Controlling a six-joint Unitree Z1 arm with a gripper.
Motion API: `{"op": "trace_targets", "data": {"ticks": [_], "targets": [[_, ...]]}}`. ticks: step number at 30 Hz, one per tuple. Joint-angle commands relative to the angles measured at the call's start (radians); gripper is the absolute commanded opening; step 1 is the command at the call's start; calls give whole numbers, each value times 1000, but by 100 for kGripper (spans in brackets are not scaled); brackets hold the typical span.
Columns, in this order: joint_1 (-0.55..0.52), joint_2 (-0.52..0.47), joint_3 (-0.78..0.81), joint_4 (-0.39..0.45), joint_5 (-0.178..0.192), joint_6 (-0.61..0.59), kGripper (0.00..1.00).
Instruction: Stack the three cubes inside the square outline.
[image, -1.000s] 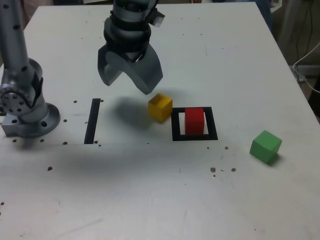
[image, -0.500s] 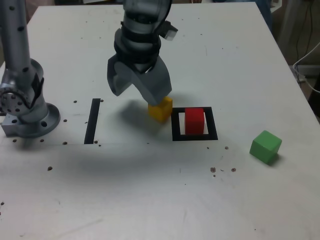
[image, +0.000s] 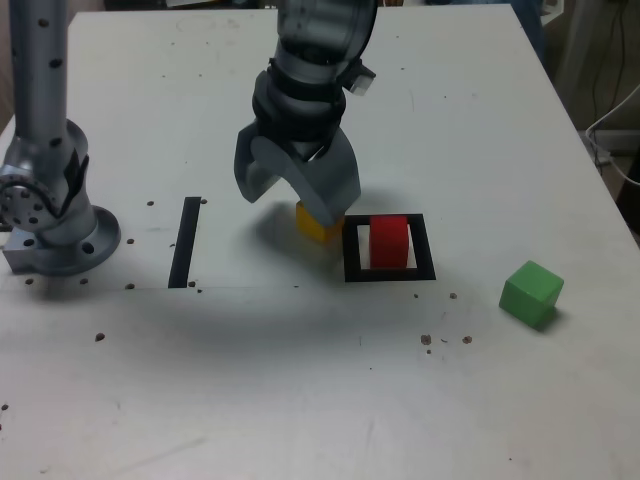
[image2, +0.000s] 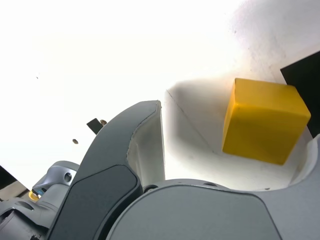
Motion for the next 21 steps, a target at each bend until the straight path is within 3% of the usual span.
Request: {"op": "trace_targets", "data": {"ticks": [1,11,21], "targets": [[-1,14,-5,-5,3,-6,92],[-1,33,-1,-15,18,-22,79],[3,36,6,-23,17,-27,45]]}}
